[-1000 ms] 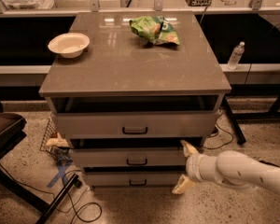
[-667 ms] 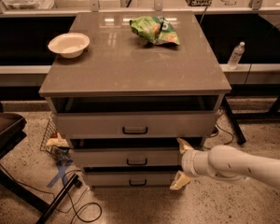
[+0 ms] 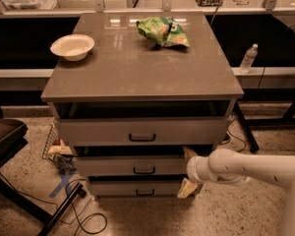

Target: Open middle drawer

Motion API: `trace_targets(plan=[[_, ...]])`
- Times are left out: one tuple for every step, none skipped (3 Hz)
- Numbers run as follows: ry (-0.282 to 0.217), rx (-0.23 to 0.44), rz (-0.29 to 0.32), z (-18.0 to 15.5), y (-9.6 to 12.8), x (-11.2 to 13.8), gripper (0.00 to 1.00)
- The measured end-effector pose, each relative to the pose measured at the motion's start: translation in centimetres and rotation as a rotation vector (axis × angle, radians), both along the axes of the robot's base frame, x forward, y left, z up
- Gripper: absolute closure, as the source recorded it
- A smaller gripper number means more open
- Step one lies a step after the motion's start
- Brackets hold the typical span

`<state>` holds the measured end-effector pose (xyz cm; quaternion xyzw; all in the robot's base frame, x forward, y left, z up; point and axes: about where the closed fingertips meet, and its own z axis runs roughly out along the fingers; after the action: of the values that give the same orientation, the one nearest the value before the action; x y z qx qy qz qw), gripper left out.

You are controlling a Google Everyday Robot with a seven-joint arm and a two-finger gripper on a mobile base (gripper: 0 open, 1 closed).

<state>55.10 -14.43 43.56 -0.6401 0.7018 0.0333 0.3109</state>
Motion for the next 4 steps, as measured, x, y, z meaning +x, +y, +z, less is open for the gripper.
trace_targets(plan=[[0.019, -0.051, 0.013, -1.4, 0.5, 0.8, 0.00], [0.040, -0.120, 0.019, -2.6, 0.5, 1.2, 0.26], [0.057, -0.156, 0.016, -3.0, -0.1, 0.8, 0.49], [0.063, -0.167, -0.007, -2.6, -1.2, -0.2, 0.72]])
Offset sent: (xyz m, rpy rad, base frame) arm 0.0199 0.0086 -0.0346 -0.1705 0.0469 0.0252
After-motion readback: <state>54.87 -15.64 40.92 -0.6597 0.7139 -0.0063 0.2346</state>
